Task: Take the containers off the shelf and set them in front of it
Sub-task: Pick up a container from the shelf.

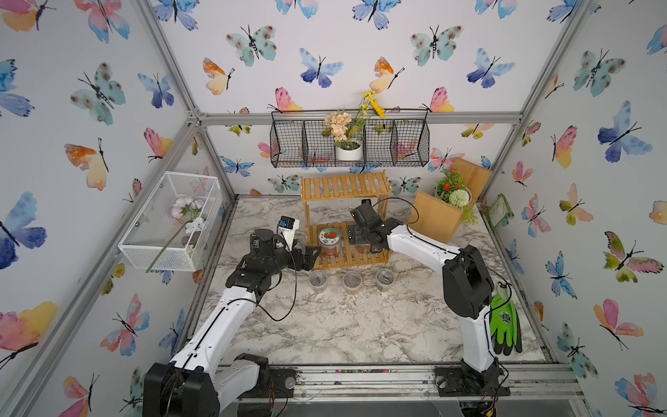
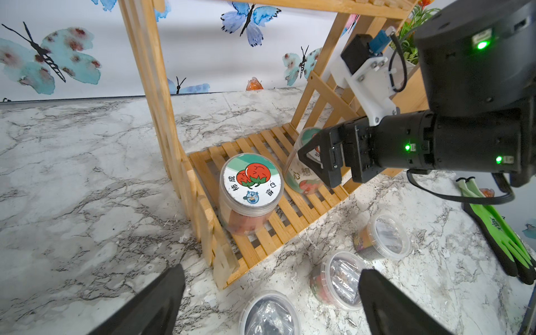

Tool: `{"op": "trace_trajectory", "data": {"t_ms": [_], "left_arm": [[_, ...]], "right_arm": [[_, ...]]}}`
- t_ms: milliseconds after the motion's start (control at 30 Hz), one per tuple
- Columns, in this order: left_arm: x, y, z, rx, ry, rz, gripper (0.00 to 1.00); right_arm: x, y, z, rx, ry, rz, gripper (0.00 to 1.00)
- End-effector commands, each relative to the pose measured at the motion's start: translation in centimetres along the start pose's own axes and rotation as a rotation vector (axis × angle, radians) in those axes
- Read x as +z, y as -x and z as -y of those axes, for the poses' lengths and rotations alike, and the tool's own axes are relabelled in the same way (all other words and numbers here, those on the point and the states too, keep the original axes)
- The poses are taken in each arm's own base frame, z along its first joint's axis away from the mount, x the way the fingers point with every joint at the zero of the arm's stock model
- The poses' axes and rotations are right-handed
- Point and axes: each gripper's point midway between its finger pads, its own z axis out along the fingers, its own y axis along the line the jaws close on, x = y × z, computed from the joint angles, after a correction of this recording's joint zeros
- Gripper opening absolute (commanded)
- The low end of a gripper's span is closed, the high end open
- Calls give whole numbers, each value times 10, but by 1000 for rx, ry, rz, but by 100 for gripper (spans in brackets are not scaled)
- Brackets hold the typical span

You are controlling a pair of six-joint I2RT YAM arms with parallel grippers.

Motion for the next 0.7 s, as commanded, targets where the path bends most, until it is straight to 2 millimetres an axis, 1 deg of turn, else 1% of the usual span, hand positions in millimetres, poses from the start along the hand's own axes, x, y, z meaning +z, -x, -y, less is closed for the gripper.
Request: {"op": "trace_trajectory", "data": {"t_ms": [0, 200, 333, 500, 667], "left_arm": [[1, -3, 5, 2, -39, -16, 100], [2, -3, 4, 1, -37, -17, 99], [3, -3, 3, 1, -36, -17, 100], [2, -3, 3, 2, -33, -17, 100], [2, -3, 3, 1, -33, -16, 99]], "right_arm": [[15, -13, 14, -5, -78, -39, 98], [26, -22, 17, -15, -108, -61, 98], [29, -28, 19, -7, -120, -77, 98], [27, -28, 21, 3, -126, -68, 98], [32, -22, 21, -5, -137, -42, 98]]}}
